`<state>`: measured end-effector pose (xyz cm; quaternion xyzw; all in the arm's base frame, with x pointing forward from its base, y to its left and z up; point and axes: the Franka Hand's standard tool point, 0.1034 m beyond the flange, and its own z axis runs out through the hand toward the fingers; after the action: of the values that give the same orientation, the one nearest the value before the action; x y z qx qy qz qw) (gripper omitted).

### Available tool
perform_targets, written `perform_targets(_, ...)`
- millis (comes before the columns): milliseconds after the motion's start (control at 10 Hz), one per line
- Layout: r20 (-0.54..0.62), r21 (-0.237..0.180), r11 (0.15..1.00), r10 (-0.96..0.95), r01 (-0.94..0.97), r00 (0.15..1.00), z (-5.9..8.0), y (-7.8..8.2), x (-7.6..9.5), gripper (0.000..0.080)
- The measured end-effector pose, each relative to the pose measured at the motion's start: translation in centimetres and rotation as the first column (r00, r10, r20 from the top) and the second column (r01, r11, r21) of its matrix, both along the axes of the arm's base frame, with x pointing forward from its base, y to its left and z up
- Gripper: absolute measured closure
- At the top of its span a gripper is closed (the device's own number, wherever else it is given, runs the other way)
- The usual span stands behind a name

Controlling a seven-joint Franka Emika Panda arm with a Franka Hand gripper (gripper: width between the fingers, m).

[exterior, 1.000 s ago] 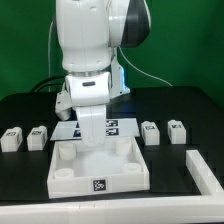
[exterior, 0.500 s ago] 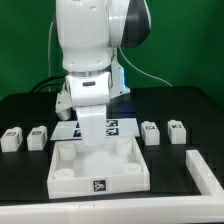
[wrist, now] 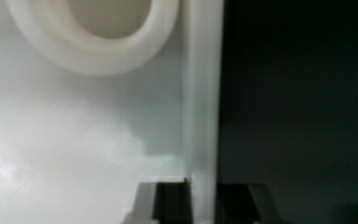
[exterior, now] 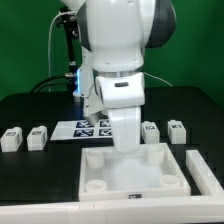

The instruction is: Assemble one leg

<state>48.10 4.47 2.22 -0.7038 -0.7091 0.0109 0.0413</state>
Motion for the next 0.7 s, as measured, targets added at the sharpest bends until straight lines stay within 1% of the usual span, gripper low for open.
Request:
perform_targets(100,0.003,0.005,1.000,-0.004,0.004,1.000,-0.15,0.88,0.40,0.0739)
perform_targets(300,0.017,0.011,1.000,-0.007,0.007,1.000,-0.20,1.87,0.87,0.0739)
perform_targets(700,0.017,0.011,1.000,-0.010,0.009,1.000,-0.20,1.80,0.91,0.0739)
